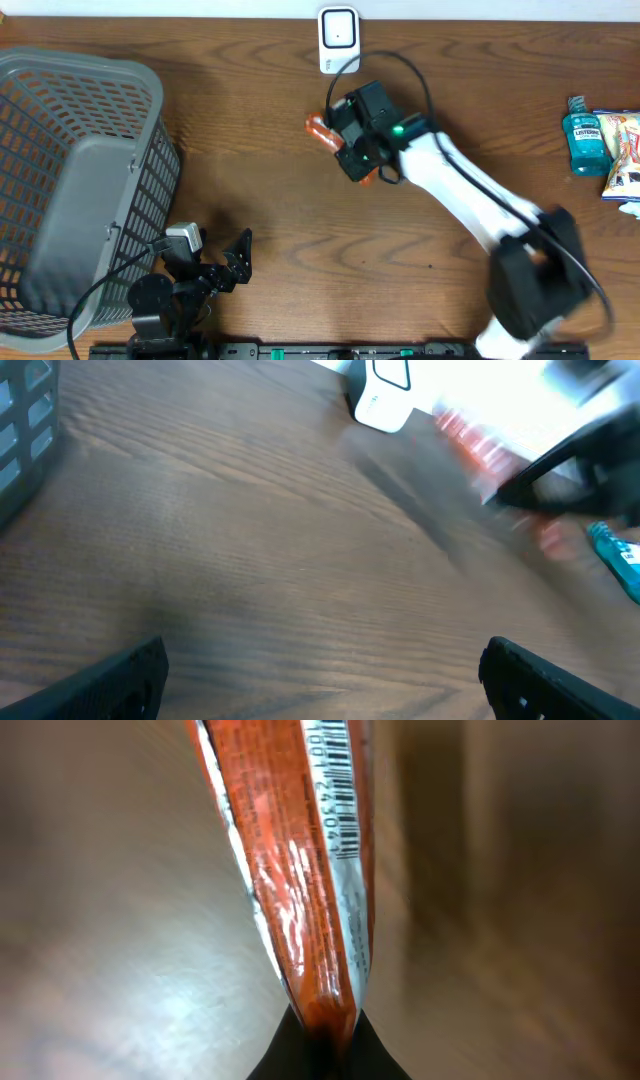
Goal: Scan the item barcode
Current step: 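Carry the candy bar up to the scanner face with the right gripper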
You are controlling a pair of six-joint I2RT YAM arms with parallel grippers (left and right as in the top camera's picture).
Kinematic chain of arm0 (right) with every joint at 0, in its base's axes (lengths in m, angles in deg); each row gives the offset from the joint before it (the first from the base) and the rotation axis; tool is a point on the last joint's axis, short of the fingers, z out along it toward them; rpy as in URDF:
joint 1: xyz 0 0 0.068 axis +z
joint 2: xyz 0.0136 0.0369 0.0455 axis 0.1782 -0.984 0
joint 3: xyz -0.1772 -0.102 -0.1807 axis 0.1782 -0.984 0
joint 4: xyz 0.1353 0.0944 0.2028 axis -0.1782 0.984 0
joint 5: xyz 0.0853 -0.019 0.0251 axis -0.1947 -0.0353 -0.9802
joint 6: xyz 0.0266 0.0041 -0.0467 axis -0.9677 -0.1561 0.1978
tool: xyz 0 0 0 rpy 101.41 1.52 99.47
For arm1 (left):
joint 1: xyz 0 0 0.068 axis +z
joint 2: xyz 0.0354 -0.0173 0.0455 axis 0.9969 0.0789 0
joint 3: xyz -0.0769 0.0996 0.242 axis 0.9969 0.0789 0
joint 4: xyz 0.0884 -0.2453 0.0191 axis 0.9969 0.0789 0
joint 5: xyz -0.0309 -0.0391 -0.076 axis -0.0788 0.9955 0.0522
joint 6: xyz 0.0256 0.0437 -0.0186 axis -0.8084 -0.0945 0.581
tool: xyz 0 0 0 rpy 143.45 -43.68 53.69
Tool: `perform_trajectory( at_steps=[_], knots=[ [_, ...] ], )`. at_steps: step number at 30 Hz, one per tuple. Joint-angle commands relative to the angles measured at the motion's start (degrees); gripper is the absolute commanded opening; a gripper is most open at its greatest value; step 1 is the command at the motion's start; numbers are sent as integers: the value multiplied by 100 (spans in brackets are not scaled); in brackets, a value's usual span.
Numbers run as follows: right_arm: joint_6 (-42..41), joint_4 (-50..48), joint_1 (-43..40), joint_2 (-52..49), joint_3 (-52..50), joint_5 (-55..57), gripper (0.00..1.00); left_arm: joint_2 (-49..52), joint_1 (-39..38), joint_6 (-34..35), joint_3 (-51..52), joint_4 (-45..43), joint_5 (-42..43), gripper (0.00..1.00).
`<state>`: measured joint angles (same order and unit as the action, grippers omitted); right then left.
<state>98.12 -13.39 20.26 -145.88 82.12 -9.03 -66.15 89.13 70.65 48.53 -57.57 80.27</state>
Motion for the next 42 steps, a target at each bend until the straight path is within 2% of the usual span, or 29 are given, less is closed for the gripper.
perform_trajectory(
  at_steps=[1, 12, 16, 21, 29, 35, 42],
  knots=[
    [809, 214, 254, 844, 39, 94, 1, -9, 28, -52, 81, 118, 70, 99],
    [3150, 1766, 931, 2850, 39, -485, 1, -9, 28, -52, 81, 118, 70, 99],
    [3969, 2164, 922, 3576, 39, -1117, 1, -9, 28, -52, 81, 118, 70, 99],
    [4572, 2356, 922, 3987, 39, -1930, 1, -9, 28, -52, 81, 118, 70, 99],
    [4531, 2070, 916, 3908, 37, -1873, 1, -9, 28, -52, 81, 118, 70, 99],
    [3884, 1320, 581, 3112, 24, -1856, 1, -9, 28, -52, 81, 118, 70, 99],
    [2017, -452, -254, 1539, 26, -2435, 1, -9, 28, -52, 81, 118, 70, 99]
  ],
)
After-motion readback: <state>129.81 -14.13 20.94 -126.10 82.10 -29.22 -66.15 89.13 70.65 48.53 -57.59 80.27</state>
